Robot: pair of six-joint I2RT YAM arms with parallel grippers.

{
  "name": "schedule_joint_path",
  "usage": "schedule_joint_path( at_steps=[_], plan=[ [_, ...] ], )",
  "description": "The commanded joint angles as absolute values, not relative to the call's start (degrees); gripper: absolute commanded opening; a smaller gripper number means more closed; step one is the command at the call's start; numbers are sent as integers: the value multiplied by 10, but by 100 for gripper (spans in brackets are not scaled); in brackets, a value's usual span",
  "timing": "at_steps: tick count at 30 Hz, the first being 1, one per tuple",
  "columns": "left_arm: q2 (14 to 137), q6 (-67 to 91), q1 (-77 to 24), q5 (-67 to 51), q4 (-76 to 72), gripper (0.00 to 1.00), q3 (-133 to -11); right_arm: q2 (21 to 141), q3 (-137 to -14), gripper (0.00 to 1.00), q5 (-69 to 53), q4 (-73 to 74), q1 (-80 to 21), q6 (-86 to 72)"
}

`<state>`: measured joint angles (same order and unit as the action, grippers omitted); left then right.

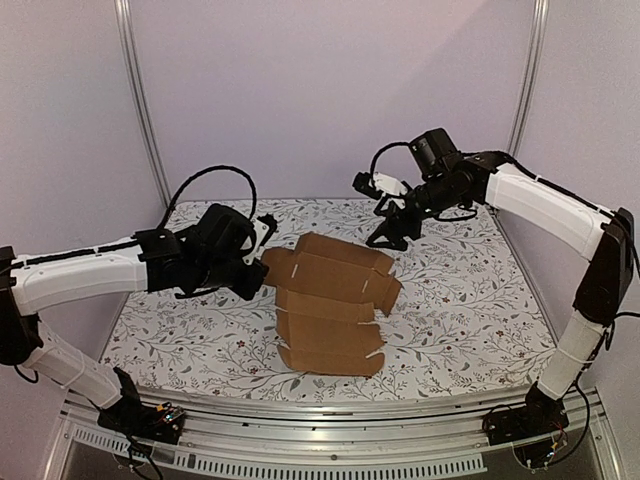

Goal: Fold the paper box

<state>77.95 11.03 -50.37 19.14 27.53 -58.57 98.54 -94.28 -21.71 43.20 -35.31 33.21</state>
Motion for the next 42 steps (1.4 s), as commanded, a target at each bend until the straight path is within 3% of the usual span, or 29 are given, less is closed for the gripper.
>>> schedule_joint_path(
  at_steps=[1,16,35,39,42],
  plan=[
    [773,62,-524,242,286,0,-594,1032,-970,87,-225,469,-359,360],
    [774,53,-533,273,282,0,-587,1108,-990,67,-239,490,-379,363],
    [770,72,-534,275,274,0,-573,1064,-909,53,-264,433,-390,302],
    [769,76,-535,271,272,0,-572,1061,-901,42,-258,423,-391,293],
    [769,79,-536,271,272,0,-571,1060,-897,29,-260,420,-392,289]
  ],
)
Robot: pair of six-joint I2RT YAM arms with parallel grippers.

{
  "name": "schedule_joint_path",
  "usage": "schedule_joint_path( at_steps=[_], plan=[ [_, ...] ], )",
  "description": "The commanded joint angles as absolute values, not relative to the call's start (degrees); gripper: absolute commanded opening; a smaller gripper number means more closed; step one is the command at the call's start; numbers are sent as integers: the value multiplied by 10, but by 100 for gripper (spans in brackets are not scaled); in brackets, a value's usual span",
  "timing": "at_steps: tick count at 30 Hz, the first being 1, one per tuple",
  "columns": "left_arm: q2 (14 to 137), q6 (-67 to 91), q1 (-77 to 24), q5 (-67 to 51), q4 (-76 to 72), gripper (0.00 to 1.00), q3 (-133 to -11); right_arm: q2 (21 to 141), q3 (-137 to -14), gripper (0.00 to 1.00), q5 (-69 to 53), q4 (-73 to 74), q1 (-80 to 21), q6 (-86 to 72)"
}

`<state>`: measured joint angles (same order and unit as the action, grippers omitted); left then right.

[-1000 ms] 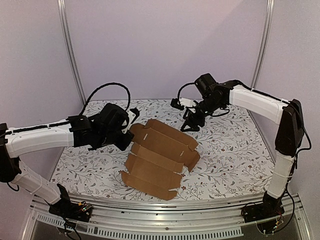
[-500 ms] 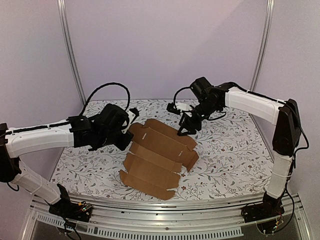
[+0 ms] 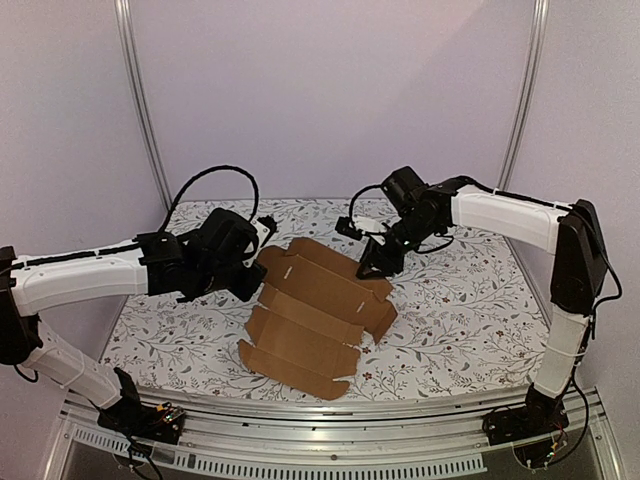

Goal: Fold the paper box

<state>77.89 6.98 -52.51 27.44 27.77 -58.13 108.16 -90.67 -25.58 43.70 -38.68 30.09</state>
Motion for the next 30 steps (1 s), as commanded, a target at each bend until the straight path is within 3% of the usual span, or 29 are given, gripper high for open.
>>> schedule_joint_path(
  at_steps=[1,6,9,22,30],
  plan=[
    [769,80,-537,271,272,0,-570,1060,-896,24,-259,421,-393,288],
    [768,91,-538,273,271,0,-566,1057,-885,0,-248,419,-397,289],
    [763,94,-538,273,265,0,-561,1049,-877,0,-228,414,-404,290],
    [650,159,-536,248,282,44,-561,968,-826,0,-101,389,-461,277],
    [595,194,-534,117,259,51,-584,946,-826,0,-4,392,-510,267]
  ],
)
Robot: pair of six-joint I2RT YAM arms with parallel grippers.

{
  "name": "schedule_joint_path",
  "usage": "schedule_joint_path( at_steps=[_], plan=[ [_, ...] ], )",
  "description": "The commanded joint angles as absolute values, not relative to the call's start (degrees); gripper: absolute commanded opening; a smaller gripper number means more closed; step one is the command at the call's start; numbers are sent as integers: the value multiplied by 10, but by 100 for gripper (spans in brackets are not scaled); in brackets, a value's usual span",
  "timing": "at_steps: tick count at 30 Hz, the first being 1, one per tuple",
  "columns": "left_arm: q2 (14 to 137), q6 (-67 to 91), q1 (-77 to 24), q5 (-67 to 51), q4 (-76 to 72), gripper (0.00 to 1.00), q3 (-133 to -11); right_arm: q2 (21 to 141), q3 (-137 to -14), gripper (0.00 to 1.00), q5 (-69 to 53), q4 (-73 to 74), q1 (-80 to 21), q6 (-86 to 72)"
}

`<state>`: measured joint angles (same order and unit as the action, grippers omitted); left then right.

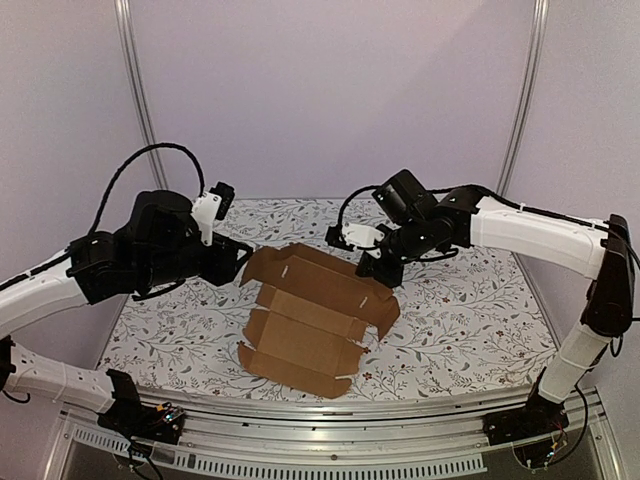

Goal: Fold the paper box

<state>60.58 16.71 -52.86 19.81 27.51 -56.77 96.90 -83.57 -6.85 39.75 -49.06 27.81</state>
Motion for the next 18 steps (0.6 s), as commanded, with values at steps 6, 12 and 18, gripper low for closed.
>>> schedule_joint_path(
  at_steps=[6,12,18],
  plan=[
    [616,236,-528,32,236,29,-607,934,-826,0,44,394,-539,254],
    [654,281,-509,9,232,0,-635,929,-830,0,76,394,-561,246],
    [682,312,-498,12,241,0,-645,924,-828,0,96,389,-570,234]
  ],
)
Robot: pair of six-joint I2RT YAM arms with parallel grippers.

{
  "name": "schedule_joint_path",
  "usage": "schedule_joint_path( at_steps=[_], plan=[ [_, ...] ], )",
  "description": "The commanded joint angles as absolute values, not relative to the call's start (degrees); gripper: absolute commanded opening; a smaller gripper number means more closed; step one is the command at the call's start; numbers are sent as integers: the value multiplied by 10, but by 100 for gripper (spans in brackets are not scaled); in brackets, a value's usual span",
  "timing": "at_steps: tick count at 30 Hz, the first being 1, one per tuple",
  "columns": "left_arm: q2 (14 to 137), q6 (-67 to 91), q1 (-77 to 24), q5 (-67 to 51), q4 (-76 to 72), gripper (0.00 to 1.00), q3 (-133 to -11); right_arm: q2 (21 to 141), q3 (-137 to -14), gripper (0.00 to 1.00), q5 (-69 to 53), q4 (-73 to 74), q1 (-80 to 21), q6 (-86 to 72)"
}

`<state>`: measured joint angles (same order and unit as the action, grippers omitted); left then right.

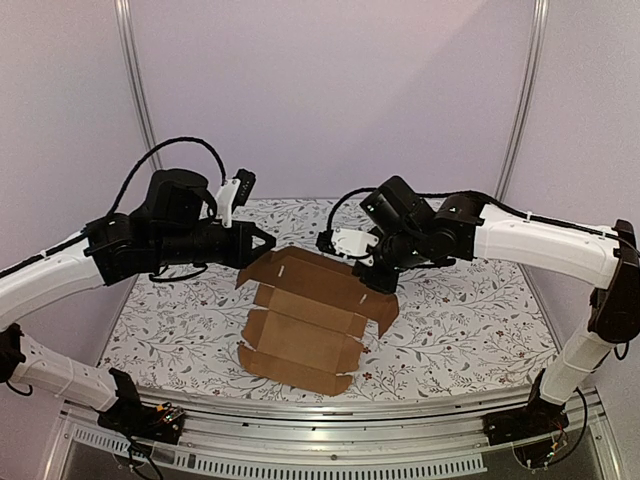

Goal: Fold the paper box

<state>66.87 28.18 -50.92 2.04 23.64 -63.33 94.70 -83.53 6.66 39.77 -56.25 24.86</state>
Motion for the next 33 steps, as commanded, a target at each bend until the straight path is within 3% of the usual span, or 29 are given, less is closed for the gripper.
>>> schedule_joint_path(
  at_steps=[1,33],
  plan=[
    [682,316,-496,19,243,0,-643,924,-828,0,100,388,-571,234],
    [715,355,-463,-53,235,0,-617,926,-846,0,189,320,-618,186]
  ],
)
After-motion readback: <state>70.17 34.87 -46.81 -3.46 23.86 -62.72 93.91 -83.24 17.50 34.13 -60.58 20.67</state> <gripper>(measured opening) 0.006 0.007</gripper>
